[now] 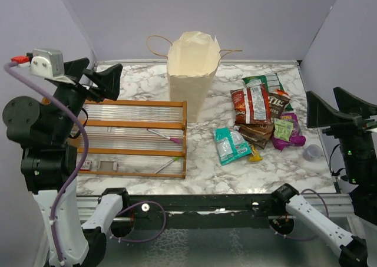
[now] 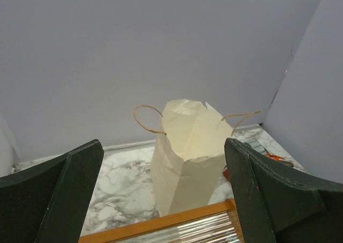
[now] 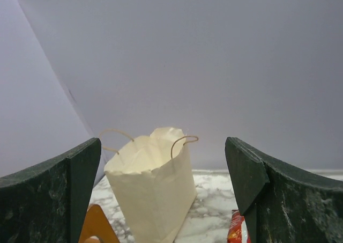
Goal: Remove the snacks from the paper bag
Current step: Reset both arms
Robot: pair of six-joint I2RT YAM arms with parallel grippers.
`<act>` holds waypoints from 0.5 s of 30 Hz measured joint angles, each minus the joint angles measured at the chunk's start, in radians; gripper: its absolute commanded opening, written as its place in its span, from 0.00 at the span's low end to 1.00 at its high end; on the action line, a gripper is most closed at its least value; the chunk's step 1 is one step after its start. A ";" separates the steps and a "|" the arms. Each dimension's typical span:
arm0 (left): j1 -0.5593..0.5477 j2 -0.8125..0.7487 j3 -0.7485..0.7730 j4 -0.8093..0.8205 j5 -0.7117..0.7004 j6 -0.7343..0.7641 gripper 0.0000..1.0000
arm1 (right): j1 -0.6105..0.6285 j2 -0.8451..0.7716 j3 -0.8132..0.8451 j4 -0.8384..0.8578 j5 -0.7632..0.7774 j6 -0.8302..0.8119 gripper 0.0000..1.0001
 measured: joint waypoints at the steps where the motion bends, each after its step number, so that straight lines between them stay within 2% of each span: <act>1: -0.002 -0.015 0.015 -0.020 -0.019 0.021 0.99 | 0.000 0.000 0.014 0.004 0.007 -0.016 0.99; 7: -0.050 -0.041 0.092 -0.068 -0.114 0.100 0.99 | 0.000 0.009 0.038 0.018 0.052 -0.056 0.99; 15: -0.213 -0.058 0.123 -0.101 -0.262 0.190 0.99 | 0.000 0.037 0.042 0.019 0.092 -0.071 0.99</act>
